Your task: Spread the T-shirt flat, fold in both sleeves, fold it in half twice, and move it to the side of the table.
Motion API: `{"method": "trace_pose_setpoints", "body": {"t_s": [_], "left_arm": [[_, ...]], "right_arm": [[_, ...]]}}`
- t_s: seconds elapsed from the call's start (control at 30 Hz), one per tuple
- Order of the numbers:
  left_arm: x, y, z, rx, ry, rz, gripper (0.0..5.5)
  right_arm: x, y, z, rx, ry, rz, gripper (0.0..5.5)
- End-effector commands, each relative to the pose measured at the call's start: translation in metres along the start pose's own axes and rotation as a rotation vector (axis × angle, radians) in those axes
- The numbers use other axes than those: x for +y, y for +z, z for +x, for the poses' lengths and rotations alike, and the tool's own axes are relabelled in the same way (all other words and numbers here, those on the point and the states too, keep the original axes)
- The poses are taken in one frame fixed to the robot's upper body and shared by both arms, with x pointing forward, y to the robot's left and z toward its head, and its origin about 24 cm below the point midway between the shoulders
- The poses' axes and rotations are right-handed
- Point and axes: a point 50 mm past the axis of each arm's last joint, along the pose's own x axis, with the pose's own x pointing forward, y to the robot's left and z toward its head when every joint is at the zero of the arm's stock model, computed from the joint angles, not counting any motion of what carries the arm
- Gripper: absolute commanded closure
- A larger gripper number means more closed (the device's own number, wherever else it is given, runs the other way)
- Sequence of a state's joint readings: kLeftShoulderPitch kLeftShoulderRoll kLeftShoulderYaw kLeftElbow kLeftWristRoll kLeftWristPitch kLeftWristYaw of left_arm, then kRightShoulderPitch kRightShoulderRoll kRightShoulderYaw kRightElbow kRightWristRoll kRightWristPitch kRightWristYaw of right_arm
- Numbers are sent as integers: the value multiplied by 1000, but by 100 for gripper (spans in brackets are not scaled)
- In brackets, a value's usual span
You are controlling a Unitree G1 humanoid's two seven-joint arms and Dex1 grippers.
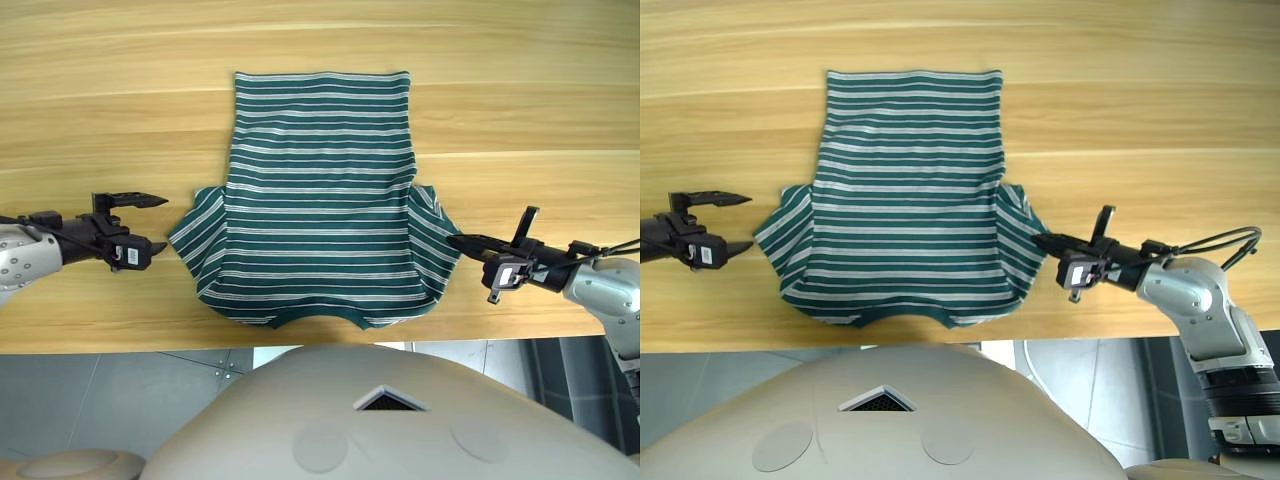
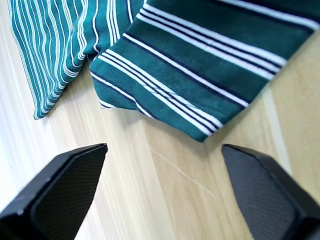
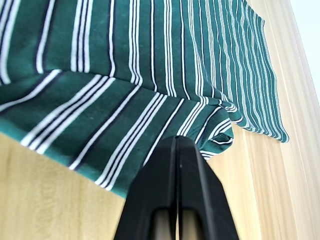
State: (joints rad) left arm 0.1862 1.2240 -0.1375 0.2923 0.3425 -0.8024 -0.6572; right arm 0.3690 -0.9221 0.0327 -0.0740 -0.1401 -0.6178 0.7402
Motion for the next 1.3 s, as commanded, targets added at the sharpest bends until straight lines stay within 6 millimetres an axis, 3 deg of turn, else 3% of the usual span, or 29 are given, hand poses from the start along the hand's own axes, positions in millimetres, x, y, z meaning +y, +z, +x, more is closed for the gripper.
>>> {"method": "trace_pose_setpoints", "body": {"t_s": [0.03,0.37,0.8,1.17,1.3], "left_arm": [[-48,18,20,-95,-206,-74,120],[-41,23,26,-133,-191,-57,120],[-39,24,28,-136,-201,-23,349],[-29,12,21,-68,-159,-22,536],[-26,11,19,-66,-139,-21,547]], "right_arm": [[-5,0,-2,5,-5,-24,550],[-4,0,-2,6,4,-22,550],[1,-1,0,1,26,-15,550],[4,1,-2,-4,27,-9,550],[4,1,-3,-3,28,-9,550]]}}
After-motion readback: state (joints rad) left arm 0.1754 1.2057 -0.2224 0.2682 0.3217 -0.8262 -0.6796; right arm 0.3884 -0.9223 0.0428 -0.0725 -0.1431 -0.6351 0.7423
